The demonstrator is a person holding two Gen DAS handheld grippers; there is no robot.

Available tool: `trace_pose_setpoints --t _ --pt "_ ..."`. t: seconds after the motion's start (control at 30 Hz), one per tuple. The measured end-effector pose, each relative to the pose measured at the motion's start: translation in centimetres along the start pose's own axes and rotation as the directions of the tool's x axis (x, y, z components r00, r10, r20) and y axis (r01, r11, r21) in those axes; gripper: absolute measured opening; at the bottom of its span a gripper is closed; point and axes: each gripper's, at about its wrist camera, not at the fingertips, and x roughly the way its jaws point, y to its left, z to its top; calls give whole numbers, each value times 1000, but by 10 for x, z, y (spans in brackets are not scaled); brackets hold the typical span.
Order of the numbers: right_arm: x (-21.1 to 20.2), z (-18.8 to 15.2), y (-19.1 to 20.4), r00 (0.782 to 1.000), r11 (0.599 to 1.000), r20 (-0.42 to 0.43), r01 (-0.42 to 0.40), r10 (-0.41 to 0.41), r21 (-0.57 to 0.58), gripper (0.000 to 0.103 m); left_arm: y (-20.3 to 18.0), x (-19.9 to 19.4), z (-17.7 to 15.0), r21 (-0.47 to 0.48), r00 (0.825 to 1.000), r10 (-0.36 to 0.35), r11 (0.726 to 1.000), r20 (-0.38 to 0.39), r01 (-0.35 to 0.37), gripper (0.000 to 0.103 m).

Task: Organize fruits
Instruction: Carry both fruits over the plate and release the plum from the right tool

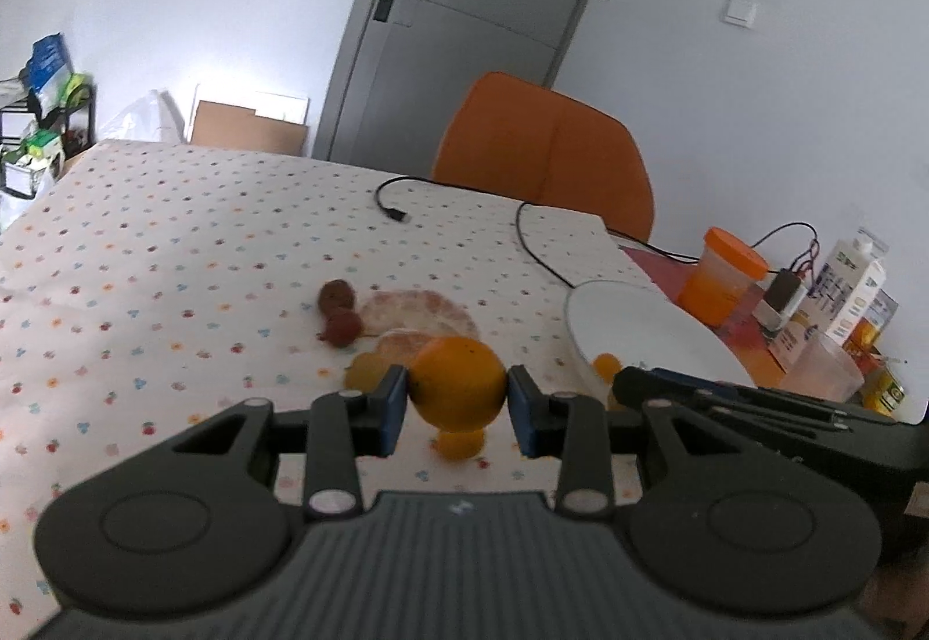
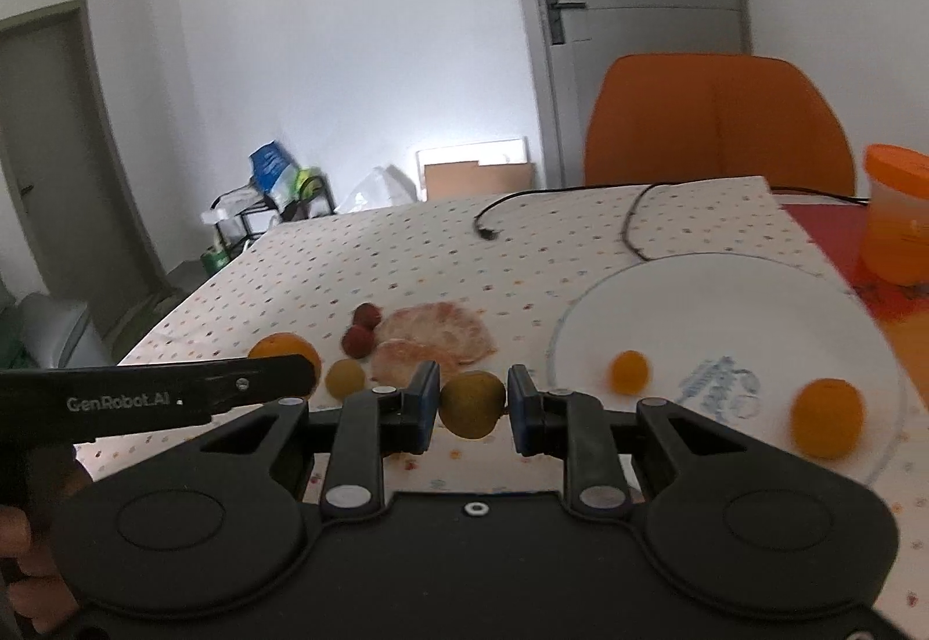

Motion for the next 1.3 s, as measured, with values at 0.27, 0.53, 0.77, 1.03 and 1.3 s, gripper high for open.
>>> trace_pose_setpoints --t 0.27,0.53,0.77,1.03,1.3 --pt "-18 -11 -23 998 998 26 51 -53 47 24 -23 4 -1 40 999 -30 999 -12 31 35" --pt "-25 -18 -48 994 991 23 101 -103 89 24 -42 13 -5 67 998 -58 996 -30 60 35" --pt "-33 -23 -63 991 985 27 127 -131 118 24 -62 14 -3 101 996 -84 991 -25 86 35" --pt "-36 -28 -73 990 982 18 139 -143 131 25 -81 25 -2 129 993 -114 985 -37 118 35" --pt "-44 -33 -81 988 978 27 148 -153 144 28 -97 40 -3 154 990 -130 979 -53 137 35"
